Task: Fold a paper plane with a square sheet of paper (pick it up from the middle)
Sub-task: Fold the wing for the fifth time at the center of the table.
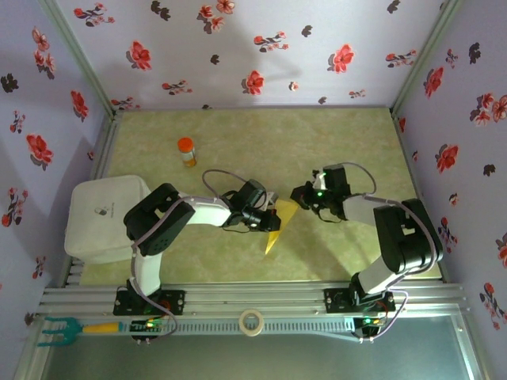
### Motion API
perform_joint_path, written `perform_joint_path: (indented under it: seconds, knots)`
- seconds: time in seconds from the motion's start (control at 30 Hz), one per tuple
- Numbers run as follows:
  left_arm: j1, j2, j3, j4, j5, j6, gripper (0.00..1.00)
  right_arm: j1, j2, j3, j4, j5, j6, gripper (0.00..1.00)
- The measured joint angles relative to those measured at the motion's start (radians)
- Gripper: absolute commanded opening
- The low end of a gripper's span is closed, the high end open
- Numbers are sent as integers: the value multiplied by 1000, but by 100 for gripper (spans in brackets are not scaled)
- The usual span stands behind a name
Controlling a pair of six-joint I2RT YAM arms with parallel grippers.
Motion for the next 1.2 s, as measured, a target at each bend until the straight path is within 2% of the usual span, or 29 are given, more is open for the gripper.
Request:
perform_joint_path:
  seconds: [0.07, 0.27, 0.7, 0.93, 1.2]
  knots:
    - [0, 0, 0, 0, 0, 0, 0, 29, 28, -2, 2, -6, 2, 0]
    - [0, -2, 0, -4, 0, 0, 0, 34, 89, -32, -10, 12, 3, 0]
    - [-9, -19, 75, -152, 8, 1, 0, 34, 93, -32, -11, 12, -2, 0]
    - [-13, 4, 138, -161, 21, 2, 0, 34, 93, -32, -11, 12, -2, 0]
    - [-25, 37, 134, -213, 13, 36, 0, 34, 99, -31, -5, 7, -8, 0]
